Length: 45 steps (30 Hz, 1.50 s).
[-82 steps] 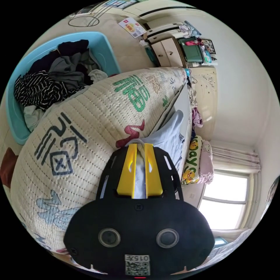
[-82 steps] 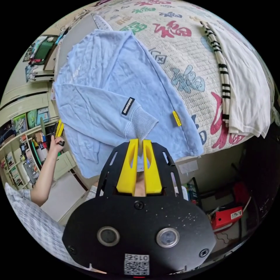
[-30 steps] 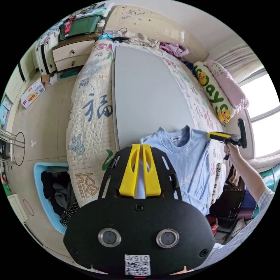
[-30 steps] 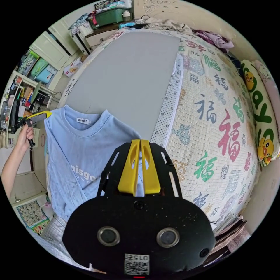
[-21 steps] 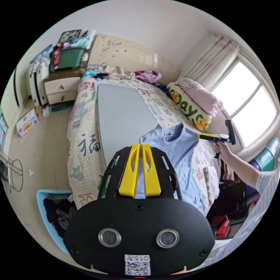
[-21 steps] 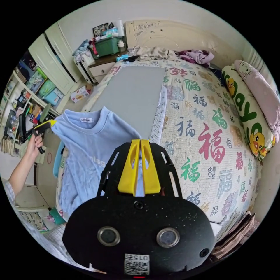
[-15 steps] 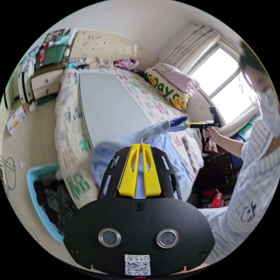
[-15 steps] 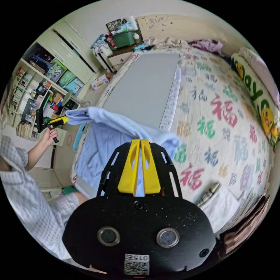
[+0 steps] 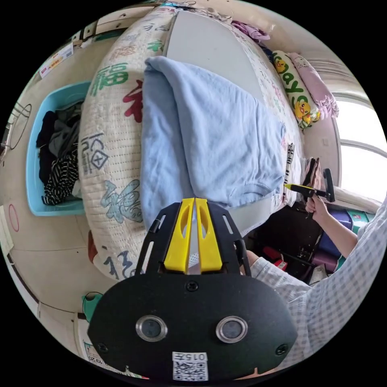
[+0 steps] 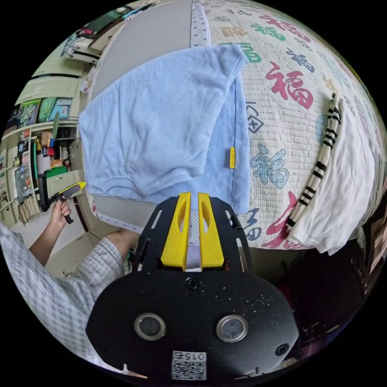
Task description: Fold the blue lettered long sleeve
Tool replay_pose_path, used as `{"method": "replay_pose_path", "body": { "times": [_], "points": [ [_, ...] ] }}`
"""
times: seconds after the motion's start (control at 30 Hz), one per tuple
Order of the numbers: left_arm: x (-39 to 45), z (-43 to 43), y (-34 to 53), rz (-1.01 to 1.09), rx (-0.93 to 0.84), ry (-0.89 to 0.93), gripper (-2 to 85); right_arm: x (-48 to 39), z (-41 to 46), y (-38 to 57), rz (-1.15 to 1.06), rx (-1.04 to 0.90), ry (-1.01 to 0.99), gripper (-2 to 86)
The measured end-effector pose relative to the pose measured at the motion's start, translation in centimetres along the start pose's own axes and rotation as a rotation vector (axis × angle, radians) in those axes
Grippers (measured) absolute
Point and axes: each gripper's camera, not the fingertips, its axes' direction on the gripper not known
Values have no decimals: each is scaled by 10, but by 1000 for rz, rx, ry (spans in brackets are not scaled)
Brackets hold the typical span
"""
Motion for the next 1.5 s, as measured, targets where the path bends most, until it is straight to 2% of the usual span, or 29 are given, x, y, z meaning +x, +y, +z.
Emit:
{"method": "replay_pose_path", "body": {
  "times": [0.1,0.2,0.23,0.27,0.3,0.33,0.37,0.5,0.63,0.7,0.83,0.93,1.07,1.2,1.33,1.5],
  "points": [
    [10,-13,-4,25,50,21,35,-12,3,10,-6,41,6,95],
    [10,-3,-16,-82,52,-65,80,15,11,16,211,120,149,128],
    [1,4,-17,-165,76,-27,84,38,19,24,301,134,29,126],
    [-10,17,-17,-247,61,85,82,48,25,27,326,126,-66,125],
    [-14,24,-17,-281,49,140,81,65,38,35,350,105,-266,116],
    [-20,32,-13,-339,53,193,67,76,52,43,371,68,-377,103],
    [-22,34,-8,-361,74,195,48,78,56,47,378,56,-381,95],
    [-24,34,-1,-341,73,138,12,83,61,74,292,40,-189,57],
    [-31,36,-12,-302,-14,148,22,96,63,88,253,-11,-208,75],
    [-38,21,-16,-285,16,143,41,110,40,98,264,55,-224,94],
    [-68,-26,-42,-302,200,175,88,148,-21,91,285,243,-294,126],
    [-85,-30,-82,-348,305,252,120,158,-35,53,275,296,-304,142],
    [-90,2,-134,-398,318,321,122,154,-30,10,283,289,-377,139],
    [-90,22,-150,-437,272,301,51,135,-31,-8,272,195,-202,62],
    [-73,23,-154,-396,265,97,29,111,-42,-12,166,132,80,50],
    [-50,39,-156,-361,263,3,44,101,-54,8,174,145,102,72]
  ]
}}
